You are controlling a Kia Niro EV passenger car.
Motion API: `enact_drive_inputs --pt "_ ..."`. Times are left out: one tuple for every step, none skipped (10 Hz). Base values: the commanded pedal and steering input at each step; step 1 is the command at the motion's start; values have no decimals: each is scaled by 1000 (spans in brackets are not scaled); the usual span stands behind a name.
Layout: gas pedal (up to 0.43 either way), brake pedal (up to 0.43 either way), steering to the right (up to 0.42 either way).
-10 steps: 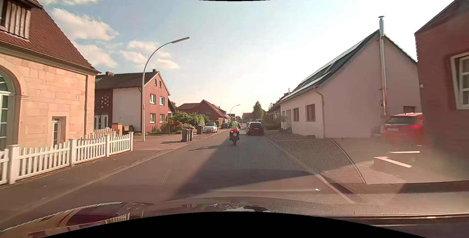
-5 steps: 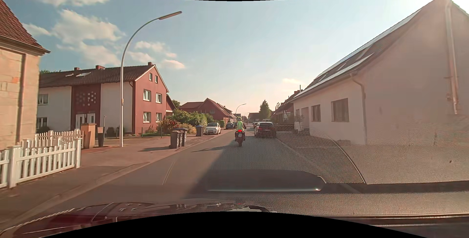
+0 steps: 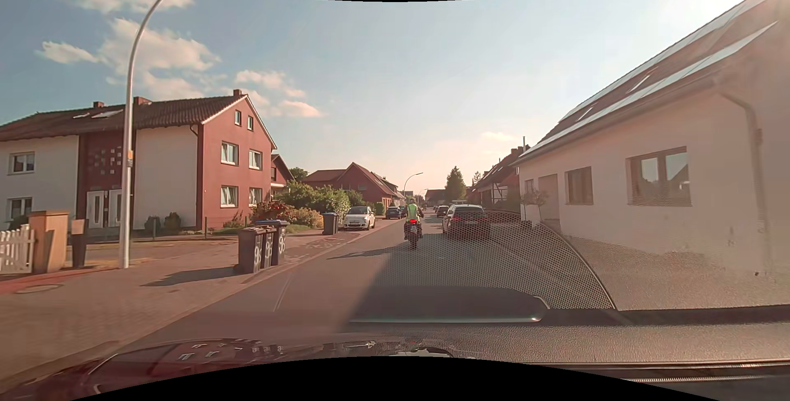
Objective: Follow the waypoints while adhering to traffic rules and regulations
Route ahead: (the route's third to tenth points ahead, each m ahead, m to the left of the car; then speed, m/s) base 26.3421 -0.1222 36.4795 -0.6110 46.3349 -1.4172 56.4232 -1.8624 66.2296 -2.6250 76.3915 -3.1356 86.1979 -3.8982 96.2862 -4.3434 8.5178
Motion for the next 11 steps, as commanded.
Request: enact_drive_inputs --pt "110 0 -10" --pt "110 0 -4" --pt "110 0 -3" --pt "118 0 -2" --pt "118 0 -1" --pt "130 0 -1" --pt "138 0 0" --pt "157 0 -1" --pt "157 0 5" --pt "157 0 11" --pt "157 0 14"
